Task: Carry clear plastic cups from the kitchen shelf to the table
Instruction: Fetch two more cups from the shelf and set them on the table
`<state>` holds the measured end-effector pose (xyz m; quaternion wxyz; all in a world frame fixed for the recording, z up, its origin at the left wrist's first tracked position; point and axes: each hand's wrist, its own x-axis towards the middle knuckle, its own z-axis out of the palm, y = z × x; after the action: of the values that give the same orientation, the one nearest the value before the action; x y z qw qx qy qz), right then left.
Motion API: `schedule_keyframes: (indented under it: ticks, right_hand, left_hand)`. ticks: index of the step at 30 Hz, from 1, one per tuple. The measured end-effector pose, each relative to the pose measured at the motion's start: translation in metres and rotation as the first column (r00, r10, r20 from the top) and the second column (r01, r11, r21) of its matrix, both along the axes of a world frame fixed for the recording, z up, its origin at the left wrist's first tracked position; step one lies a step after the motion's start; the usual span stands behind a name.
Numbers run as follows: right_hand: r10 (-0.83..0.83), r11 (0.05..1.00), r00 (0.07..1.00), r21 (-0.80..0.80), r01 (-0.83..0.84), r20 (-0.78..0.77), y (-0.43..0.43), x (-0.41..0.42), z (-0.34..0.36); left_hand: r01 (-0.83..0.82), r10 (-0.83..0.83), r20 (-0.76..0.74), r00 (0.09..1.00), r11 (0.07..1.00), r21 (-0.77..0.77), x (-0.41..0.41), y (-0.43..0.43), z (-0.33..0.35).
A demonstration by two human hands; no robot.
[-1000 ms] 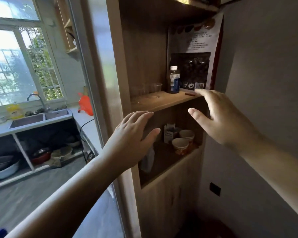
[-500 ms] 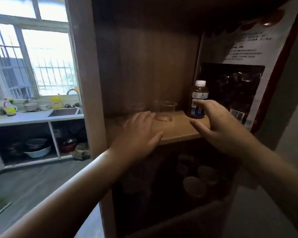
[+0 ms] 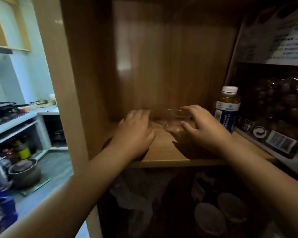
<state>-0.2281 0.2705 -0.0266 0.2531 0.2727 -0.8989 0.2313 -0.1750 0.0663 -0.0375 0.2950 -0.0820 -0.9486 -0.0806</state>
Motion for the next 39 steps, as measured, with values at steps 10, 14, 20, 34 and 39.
schedule_keyframes:
  ticks: [10,14,20,34,39]
  right_hand:
    - [0.057,0.998,0.998,0.036,-0.056,-0.036,-0.002,-0.016,-0.005]
    - [0.036,0.998,0.997,0.06,-0.032,-0.065,-0.002,-0.011,-0.004]
    - [0.049,0.996,0.994,0.079,-0.042,-0.093,0.0,0.001,-0.003]
    - [0.202,0.977,0.963,0.1,-0.186,-0.178,-0.017,0.099,0.014]
    - [0.253,0.967,0.948,0.087,-0.24,-0.191,-0.045,0.135,0.015]
  left_hand:
    - [0.009,-0.01,0.028,1.0,1.0,0.025,-0.003,0.0,0.009]
    - [0.024,-0.023,0.035,0.999,0.999,-0.032,-0.002,0.0,0.006]
    - [0.101,-0.101,-0.012,0.995,0.995,0.002,0.006,-0.003,0.007]
    - [0.238,-0.235,-0.103,0.966,0.971,0.009,0.084,-0.022,0.017]
    - [0.222,-0.221,-0.114,0.969,0.975,-0.008,0.128,-0.051,0.015]
